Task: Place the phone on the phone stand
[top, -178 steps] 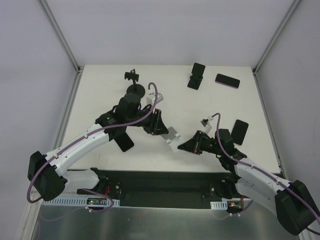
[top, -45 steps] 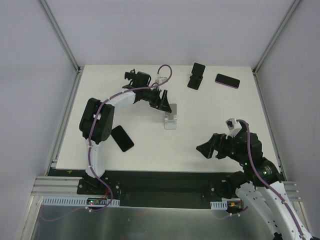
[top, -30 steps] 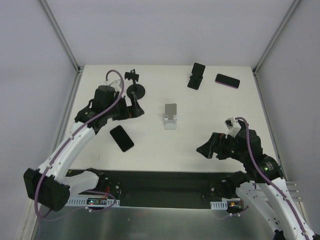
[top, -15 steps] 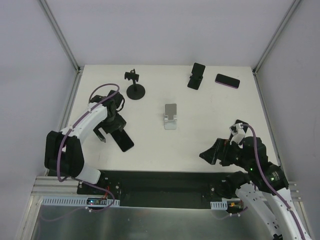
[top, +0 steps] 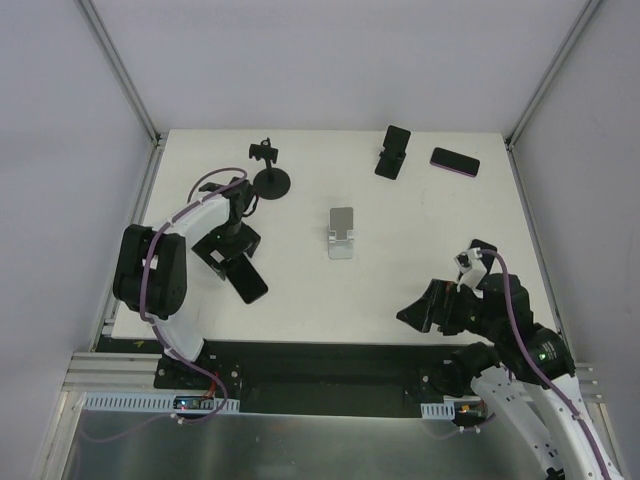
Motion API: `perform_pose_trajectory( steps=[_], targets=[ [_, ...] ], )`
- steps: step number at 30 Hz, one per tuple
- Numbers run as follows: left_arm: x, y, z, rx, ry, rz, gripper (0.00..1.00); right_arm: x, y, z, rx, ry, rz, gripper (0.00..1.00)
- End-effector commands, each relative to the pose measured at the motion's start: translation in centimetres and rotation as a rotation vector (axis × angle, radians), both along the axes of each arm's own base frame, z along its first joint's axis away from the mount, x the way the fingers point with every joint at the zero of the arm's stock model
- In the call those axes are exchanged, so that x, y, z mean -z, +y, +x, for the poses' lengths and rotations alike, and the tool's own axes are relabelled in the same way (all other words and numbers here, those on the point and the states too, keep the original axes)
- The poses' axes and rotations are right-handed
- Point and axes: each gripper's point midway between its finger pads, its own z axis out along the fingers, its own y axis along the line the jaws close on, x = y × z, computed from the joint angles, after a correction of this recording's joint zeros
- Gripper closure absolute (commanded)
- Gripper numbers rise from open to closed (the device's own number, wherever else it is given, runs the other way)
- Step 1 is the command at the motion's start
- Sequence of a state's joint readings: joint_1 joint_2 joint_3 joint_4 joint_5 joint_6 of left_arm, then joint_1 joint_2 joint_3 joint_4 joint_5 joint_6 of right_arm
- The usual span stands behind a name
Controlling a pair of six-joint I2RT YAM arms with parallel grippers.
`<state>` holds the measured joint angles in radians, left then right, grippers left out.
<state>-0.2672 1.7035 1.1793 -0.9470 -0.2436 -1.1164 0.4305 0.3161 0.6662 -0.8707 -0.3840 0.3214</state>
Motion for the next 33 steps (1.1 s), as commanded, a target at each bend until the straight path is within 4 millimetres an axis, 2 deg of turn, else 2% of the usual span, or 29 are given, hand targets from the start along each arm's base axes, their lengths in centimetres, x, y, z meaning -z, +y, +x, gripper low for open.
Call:
perform_pose_trajectory(
  steps=[1, 10, 16, 21, 27, 29, 31, 33],
  targets=[
    [1.2, -0.5, 0.6, -0.007, 0.004, -0.032, 0.01, -1.0, 0.5, 0.2, -0.022, -0.002, 0.019, 0.04],
    [4.2, -0.1, 0.5, 0.073, -0.042, -0.051, 0.01, -1.7, 0.1, 1.4, 0.032, -0.055, 0.012, 0.04],
    [5.0, -0.1, 0.1, 0.075, -0.046, -0.061, 0.01, -2.2, 0.5, 2.1, 0.045, -0.074, 0.047, 0.04],
    [6.0, -0.3, -0.9, 0.044, -0.004, -0.075, 0.08, -2.6, 0.6, 2.2, 0.036, -0.085, 0.043, 0.04],
    [6.0, -0.4, -2.1, 0.011, 0.016, -0.081, 0.19, -3.2, 0.7, 2.0, 0.031, -0.097, 0.058, 0.04],
    [6.0, -0.6, -2.5, 0.005, 0.023, -0.096, 0.17, -3.2, 0.6, 1.9, 0.036, -0.103, 0.06, 0.04],
    [6.0, -0.8, -2.7, 0.02, 0.028, -0.105, 0.1, -3.1, 0.6, 1.9, 0.038, -0.102, 0.062, 0.04],
    [5.7, -1.0, -2.4, 0.084, 0.023, -0.1, 0.08, -3.0, 0.6, 1.9, 0.036, -0.095, 0.066, 0.04]
  ],
)
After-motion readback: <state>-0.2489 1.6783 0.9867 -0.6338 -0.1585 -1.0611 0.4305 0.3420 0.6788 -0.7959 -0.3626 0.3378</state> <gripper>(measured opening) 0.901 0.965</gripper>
